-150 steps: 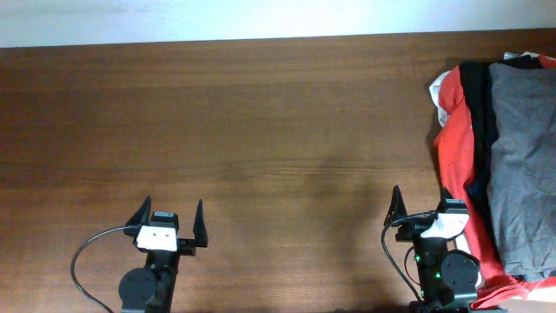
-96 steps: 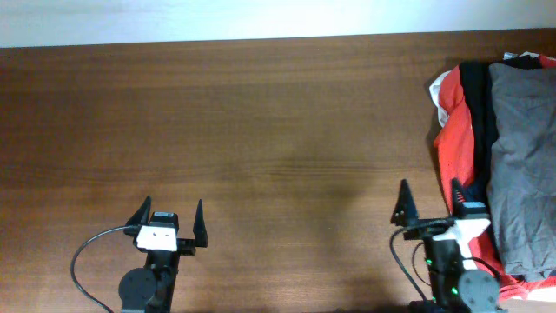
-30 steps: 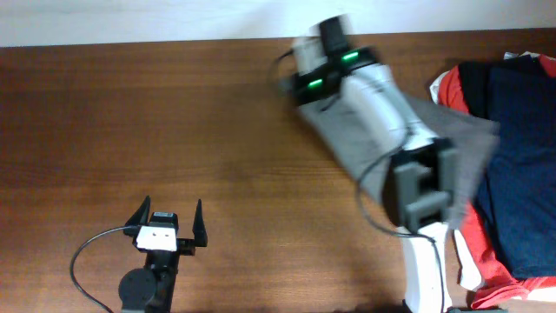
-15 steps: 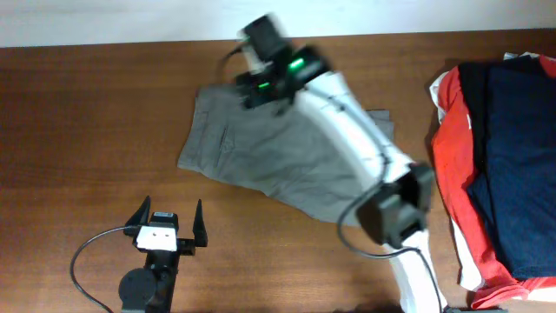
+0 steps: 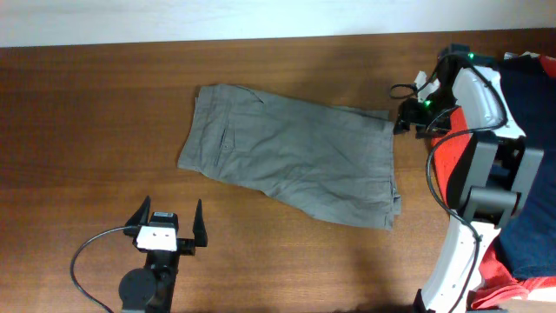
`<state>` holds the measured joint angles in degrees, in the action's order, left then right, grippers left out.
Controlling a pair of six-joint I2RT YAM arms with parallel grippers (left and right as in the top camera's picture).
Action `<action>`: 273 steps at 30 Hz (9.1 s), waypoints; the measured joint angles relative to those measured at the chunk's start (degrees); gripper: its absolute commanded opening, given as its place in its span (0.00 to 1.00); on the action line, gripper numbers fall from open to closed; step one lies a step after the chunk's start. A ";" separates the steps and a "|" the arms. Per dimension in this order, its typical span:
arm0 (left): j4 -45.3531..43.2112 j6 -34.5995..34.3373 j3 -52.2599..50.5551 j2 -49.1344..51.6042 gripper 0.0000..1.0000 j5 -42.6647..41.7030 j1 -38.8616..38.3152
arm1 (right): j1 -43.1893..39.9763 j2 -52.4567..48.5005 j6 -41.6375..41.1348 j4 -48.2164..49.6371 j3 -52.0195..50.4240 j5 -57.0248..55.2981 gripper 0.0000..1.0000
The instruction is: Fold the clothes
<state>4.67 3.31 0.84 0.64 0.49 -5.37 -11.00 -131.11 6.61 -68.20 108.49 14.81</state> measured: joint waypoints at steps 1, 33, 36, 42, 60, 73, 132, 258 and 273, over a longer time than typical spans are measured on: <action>0.00 0.00 0.00 -0.04 1.00 0.00 0.00 | 0.13 -0.02 0.79 0.81 -1.03 0.59 0.61; -0.02 0.00 0.00 -0.04 1.00 0.00 0.00 | 4.68 0.04 -5.16 13.79 -6.71 -2.38 0.45; 0.00 0.00 0.00 -0.02 1.00 0.00 0.00 | 3.28 0.07 -11.87 6.75 -6.60 -1.18 0.48; 0.00 0.00 0.00 -0.02 1.00 0.00 0.00 | -0.81 0.07 -9.29 0.31 -6.73 8.39 0.51; -0.02 0.00 0.00 -0.02 1.00 0.00 0.00 | -2.89 1.42 -1.62 4.74 -12.26 22.80 0.42; -0.02 0.00 0.00 -0.02 1.00 0.00 0.00 | -2.89 2.40 -0.96 14.73 -15.37 19.87 0.43; -0.02 0.00 0.00 0.00 1.00 0.00 0.00 | 15.58 9.81 17.33 14.29 -14.40 -2.29 0.05; 18.43 -27.65 77.85 107.40 1.00 -25.97 8.94 | 37.40 28.61 59.04 -28.87 -13.88 32.74 0.04; 2.75 -40.50 77.83 113.74 0.96 -23.47 6.16 | 38.60 28.61 58.10 -28.68 -13.88 31.52 0.04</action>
<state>7.42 -37.19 78.67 114.39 -22.98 0.80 27.59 -102.50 64.71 -96.88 94.61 46.33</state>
